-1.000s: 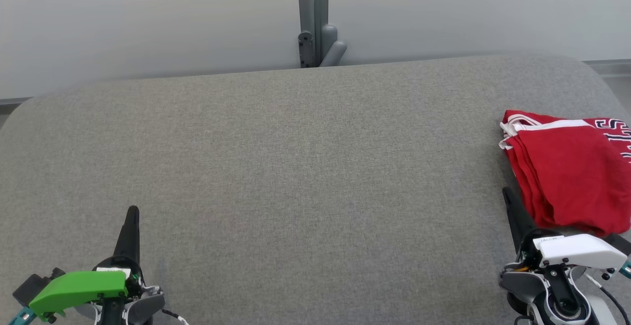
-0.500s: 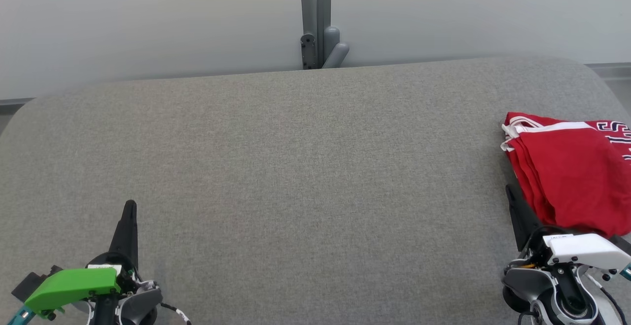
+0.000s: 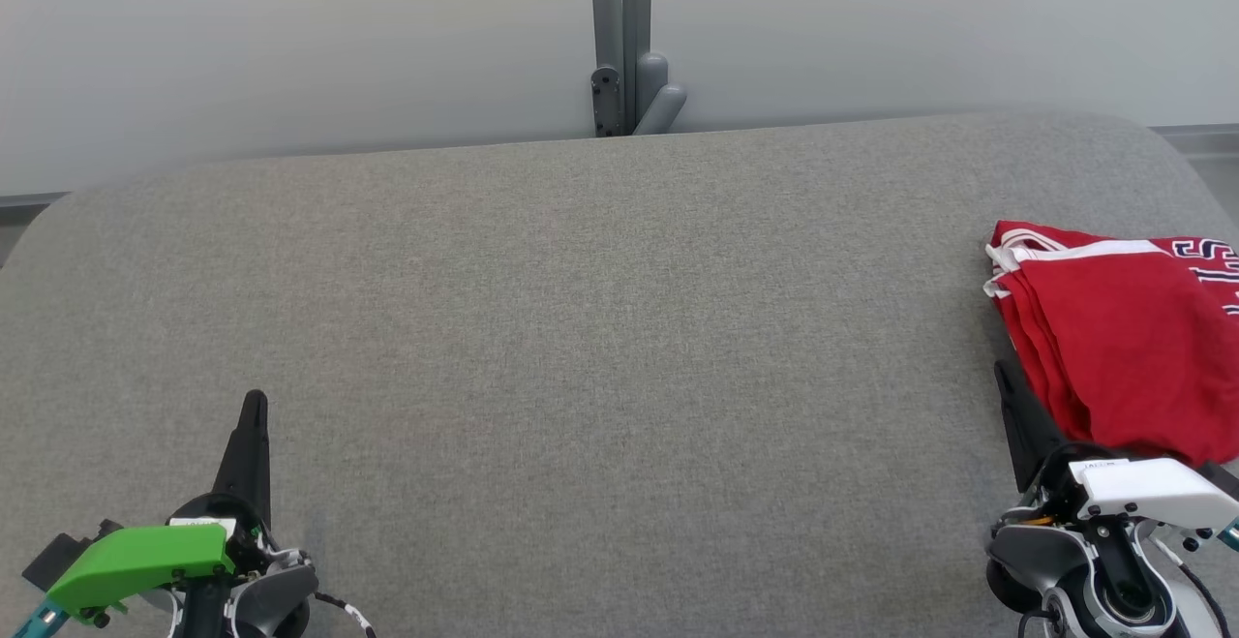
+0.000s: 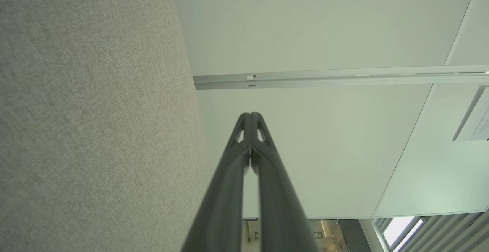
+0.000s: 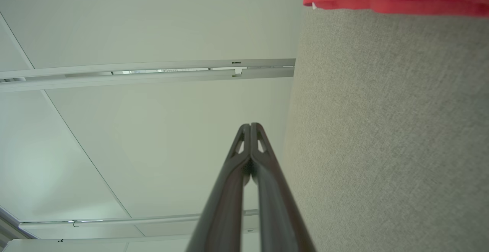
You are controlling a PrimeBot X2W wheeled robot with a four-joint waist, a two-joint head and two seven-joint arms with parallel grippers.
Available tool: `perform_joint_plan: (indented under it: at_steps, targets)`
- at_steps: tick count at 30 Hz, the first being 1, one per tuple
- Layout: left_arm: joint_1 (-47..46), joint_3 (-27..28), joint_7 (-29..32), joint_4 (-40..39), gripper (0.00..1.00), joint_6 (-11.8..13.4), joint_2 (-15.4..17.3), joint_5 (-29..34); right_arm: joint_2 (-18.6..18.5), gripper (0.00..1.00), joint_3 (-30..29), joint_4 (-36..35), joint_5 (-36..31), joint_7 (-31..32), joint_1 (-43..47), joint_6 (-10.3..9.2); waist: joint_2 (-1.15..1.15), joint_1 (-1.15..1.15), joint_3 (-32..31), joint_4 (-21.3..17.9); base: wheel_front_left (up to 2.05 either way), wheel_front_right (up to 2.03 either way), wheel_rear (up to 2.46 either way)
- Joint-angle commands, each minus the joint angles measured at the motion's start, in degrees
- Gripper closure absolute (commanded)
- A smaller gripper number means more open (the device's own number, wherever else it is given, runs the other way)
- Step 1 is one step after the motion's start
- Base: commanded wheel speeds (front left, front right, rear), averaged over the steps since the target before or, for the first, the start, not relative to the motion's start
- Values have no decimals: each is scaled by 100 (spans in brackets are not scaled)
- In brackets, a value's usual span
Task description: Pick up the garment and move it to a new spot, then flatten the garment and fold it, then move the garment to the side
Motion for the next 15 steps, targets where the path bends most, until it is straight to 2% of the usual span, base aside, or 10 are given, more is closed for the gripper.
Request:
perform_joint_plan:
  at_steps: [1,15]
  targets:
    - [-47,8,6,-13,100,-33,37,-11,-27,100,-7,-28,44,37,-19,2,38,0,0,0,0,0,0]
    - [-47,8,6,-13,100,-28,38,-12,-27,100,-7,-27,44,36,-19,2,38,0,0,0,0,0,0]
